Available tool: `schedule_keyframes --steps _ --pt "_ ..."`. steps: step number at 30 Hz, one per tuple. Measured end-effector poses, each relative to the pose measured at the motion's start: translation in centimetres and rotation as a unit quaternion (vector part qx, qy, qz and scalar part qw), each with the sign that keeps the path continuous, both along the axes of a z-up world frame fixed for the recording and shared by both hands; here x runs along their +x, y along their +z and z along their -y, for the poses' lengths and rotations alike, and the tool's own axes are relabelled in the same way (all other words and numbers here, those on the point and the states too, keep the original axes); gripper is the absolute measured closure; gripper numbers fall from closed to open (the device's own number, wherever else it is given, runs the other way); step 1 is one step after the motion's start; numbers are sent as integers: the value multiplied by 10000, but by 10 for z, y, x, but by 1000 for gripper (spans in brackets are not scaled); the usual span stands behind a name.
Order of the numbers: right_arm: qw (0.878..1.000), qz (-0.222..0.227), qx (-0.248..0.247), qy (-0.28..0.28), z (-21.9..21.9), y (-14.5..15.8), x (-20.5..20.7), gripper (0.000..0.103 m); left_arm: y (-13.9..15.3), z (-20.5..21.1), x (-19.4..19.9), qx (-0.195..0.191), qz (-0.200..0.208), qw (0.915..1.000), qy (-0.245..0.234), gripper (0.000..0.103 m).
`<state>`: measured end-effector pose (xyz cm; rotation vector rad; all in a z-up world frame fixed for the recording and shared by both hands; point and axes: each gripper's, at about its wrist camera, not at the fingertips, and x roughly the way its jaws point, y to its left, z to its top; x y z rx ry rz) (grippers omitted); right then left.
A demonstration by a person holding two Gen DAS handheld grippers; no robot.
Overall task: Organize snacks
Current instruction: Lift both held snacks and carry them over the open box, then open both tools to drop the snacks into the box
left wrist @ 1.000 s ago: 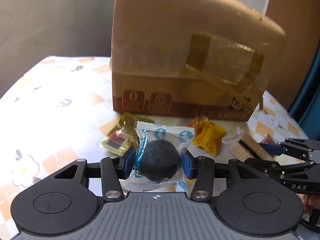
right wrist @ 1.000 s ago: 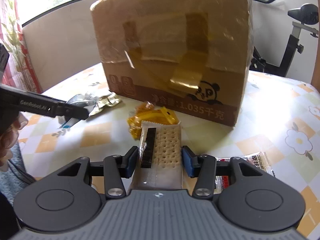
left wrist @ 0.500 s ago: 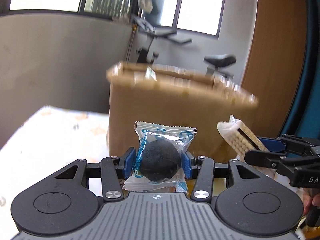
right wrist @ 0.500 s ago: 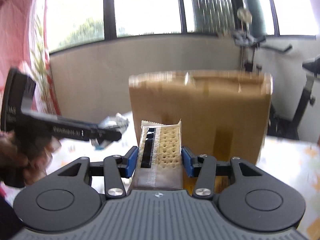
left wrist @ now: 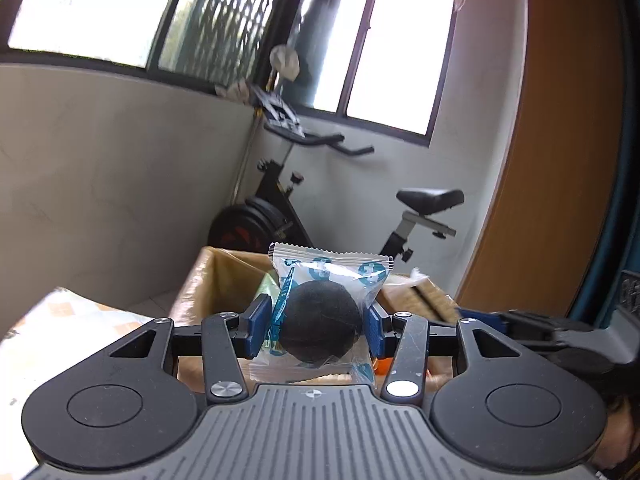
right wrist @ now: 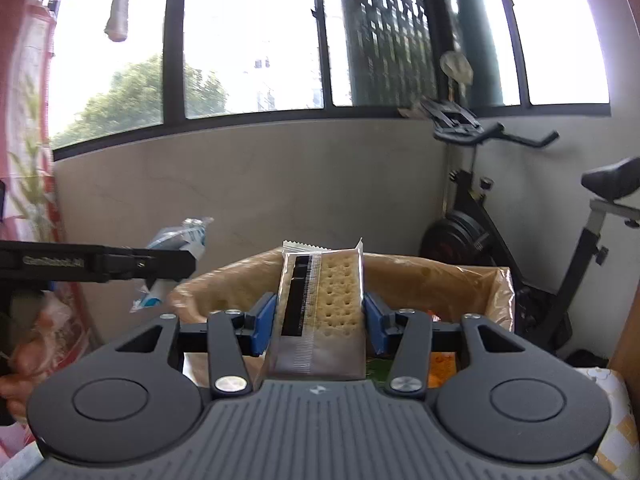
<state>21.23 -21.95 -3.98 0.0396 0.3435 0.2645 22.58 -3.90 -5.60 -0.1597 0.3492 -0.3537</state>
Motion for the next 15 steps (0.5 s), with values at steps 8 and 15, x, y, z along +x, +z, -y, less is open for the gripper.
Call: schedule_keyframes --steps 8,15 --pt "9975 -519 -259 -404 8 -24 45 54 -15 23 58 90 -437 9988 -211 52" --pt "9967 -563 -343 -474 15 -29 41 37 -21 38 72 444 -490 9975 -254 37"
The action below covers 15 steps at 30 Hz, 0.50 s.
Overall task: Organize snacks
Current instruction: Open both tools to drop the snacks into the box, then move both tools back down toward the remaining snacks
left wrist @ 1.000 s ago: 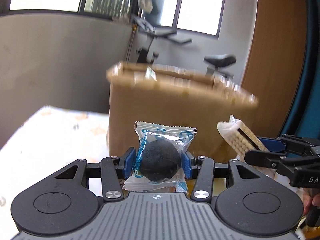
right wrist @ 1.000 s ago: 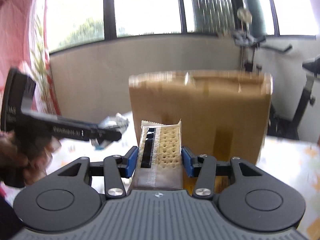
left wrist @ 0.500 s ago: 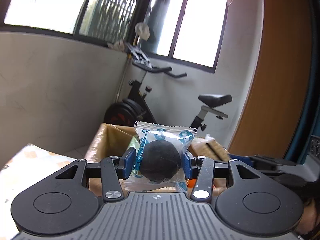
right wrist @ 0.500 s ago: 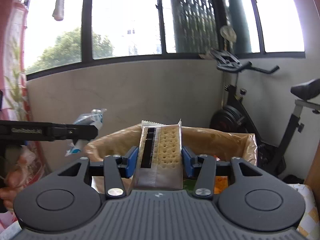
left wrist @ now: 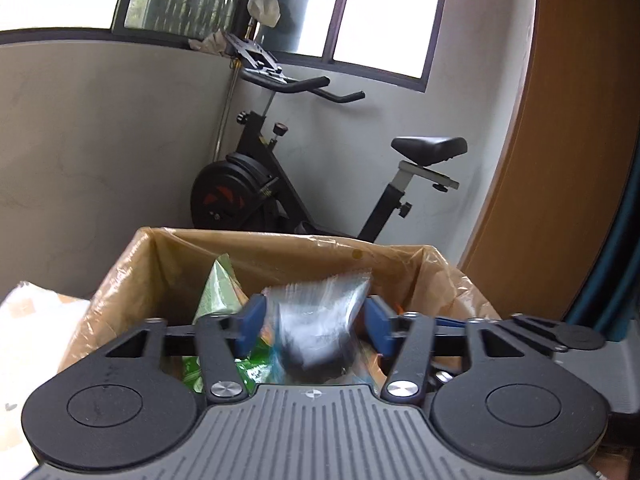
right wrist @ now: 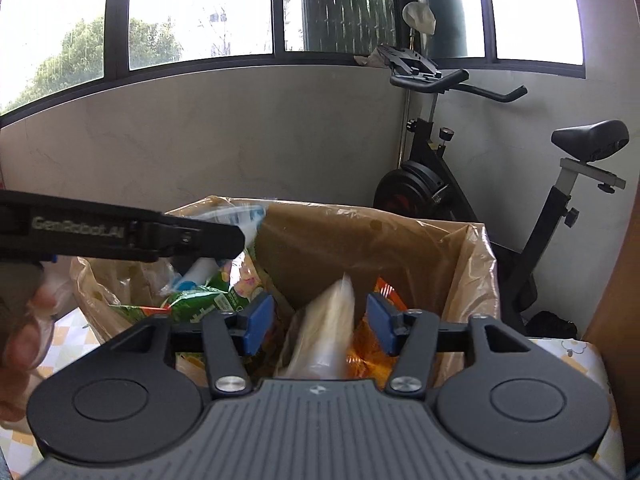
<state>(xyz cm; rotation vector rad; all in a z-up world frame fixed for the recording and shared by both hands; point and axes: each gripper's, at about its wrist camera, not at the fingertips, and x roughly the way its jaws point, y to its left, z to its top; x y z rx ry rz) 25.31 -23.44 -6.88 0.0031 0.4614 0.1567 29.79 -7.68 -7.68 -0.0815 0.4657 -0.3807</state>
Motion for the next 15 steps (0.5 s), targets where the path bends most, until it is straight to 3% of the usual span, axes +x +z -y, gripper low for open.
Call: schedule_keyframes --steps 4,10,15 --pt "9999 70 -57 57 3 2 -12 24 3 -8 -5 11 94 9999 61 26" --pt "9997 200 54 105 14 6 -37 20 8 -33 -26 47 202 9994 260 18" --pt "9988 430 116 192 25 9 -66 20 7 -65 -50 14 232 9989 413 17"
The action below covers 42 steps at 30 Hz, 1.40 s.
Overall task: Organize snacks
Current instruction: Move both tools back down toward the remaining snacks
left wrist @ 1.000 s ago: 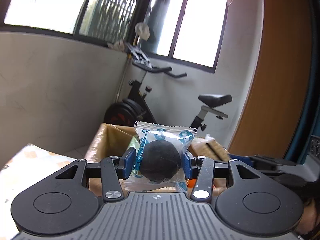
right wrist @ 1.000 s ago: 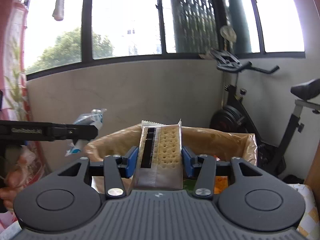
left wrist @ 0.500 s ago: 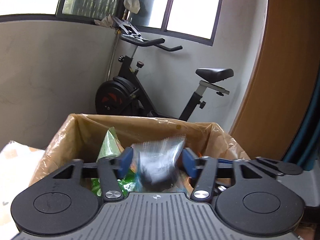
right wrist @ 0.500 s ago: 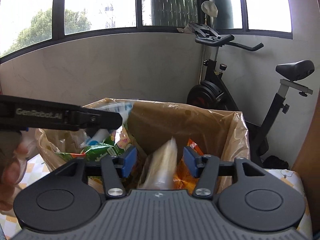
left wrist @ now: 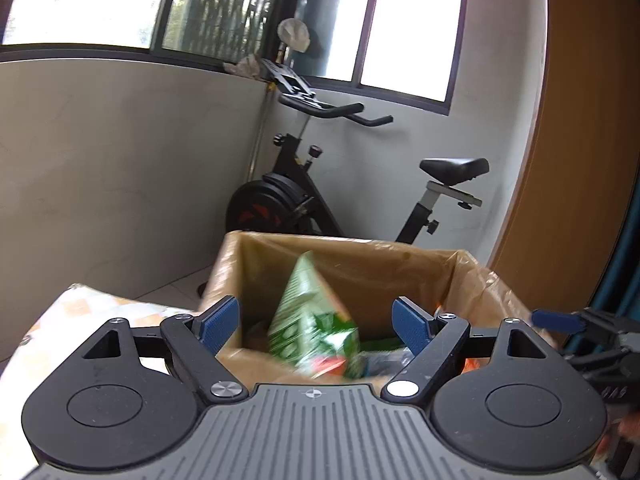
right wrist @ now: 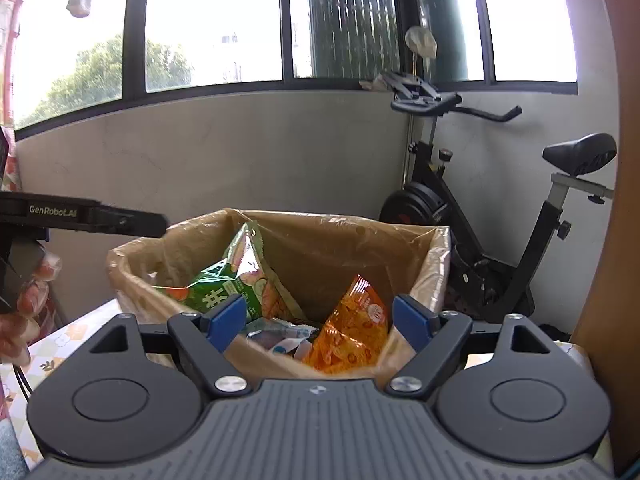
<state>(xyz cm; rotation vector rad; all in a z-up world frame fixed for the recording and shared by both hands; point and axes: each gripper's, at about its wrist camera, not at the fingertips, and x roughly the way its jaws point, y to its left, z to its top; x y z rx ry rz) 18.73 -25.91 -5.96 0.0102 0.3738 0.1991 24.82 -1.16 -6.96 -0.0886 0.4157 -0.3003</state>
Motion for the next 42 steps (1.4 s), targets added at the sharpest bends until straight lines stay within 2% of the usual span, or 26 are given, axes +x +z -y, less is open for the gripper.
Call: schedule_keyframes --steps 7,12,19,29,38,42 --pt "9998 167 -21 130 7 -8 -40 20 -19 -35 -41 222 -95 9993 297 17" --pt "9999 -7 76 78 10 -22 -61 20 -43 -52 -59 163 -417 9978 483 18" --pt "9972 -712 156 -143 18 -62 -76 20 -79 -54 -70 -86 -931 9935 644 18" --pt "9809 -1924 -46 -278 29 -132 -87 20 -104 -40 -81 169 -1202 9913 502 18" --pt "9673 -2490 -56 -471 34 -156 -91 20 -119 -44 -89 112 -1443 9879 552 18" --pt "9656 -2553 -100 -484 27 -157 -90 20 -122 -45 -89 111 -1488 9872 566 18"
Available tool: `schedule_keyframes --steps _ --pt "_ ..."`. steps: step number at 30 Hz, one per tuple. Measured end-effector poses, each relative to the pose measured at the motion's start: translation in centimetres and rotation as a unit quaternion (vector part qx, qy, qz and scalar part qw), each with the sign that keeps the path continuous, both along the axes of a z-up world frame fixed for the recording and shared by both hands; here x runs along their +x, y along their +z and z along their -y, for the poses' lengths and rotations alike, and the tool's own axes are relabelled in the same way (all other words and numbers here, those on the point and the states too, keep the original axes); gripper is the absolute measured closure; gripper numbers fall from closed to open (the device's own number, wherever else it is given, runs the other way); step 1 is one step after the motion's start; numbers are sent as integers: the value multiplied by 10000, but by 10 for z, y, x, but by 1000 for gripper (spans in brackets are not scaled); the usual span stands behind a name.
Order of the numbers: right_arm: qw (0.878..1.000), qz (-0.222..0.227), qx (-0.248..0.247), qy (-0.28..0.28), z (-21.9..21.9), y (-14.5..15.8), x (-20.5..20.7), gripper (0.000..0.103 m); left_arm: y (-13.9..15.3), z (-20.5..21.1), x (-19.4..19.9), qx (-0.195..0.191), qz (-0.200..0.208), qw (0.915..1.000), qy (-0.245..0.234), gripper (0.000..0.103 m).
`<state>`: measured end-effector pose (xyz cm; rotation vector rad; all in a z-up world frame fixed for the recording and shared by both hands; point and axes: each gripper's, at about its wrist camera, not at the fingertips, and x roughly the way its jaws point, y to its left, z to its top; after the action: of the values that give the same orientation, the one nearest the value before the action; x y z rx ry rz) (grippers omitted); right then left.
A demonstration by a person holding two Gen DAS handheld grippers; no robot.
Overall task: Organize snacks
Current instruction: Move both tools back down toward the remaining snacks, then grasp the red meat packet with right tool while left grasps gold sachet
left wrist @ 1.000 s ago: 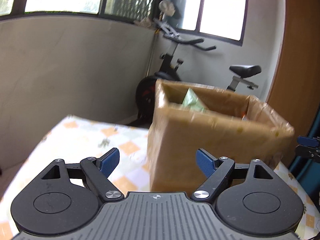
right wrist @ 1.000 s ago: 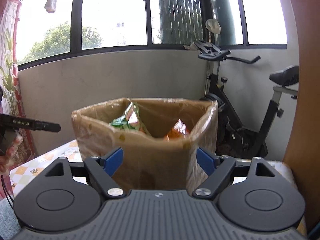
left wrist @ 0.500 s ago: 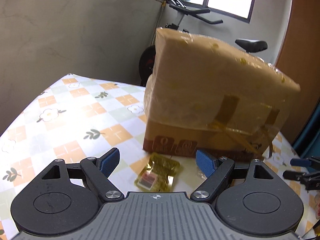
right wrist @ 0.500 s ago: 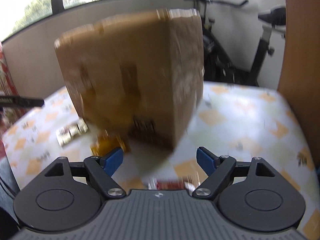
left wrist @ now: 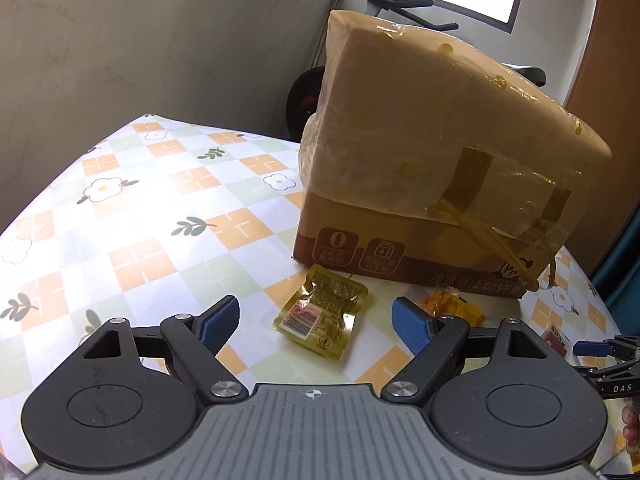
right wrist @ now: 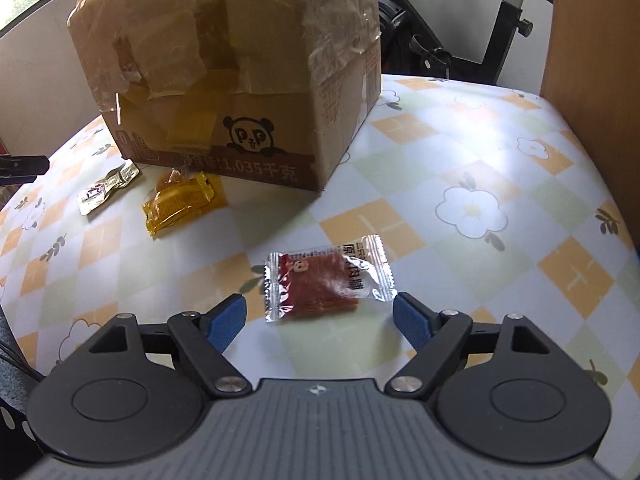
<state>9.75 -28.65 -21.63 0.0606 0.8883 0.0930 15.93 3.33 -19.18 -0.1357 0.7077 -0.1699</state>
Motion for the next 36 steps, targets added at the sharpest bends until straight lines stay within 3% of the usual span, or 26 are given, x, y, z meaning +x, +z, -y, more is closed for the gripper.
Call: schedule_keyframes --steps 4,9,14,26,36 --pt "9997 -159 -21 -165 -6 3 4 20 0 -2 1 -19 -10 10000 39 18" --pt "9978 -205 504 -368 -7 5 7 20 -4 -2 3 -31 -66 10000 58 18" --pt "9981 -142 478 -372 -12 3 23 19 -6 0 1 -34 -93 9999 51 18" --pt "9991 134 162 -364 -25 -8 47 18 -11 -4 1 -58 -184 9997 148 18" --pt "9985 282 -460 -61 -42 -18 49 18 -14 -4 2 -57 -227 9996 149 18"
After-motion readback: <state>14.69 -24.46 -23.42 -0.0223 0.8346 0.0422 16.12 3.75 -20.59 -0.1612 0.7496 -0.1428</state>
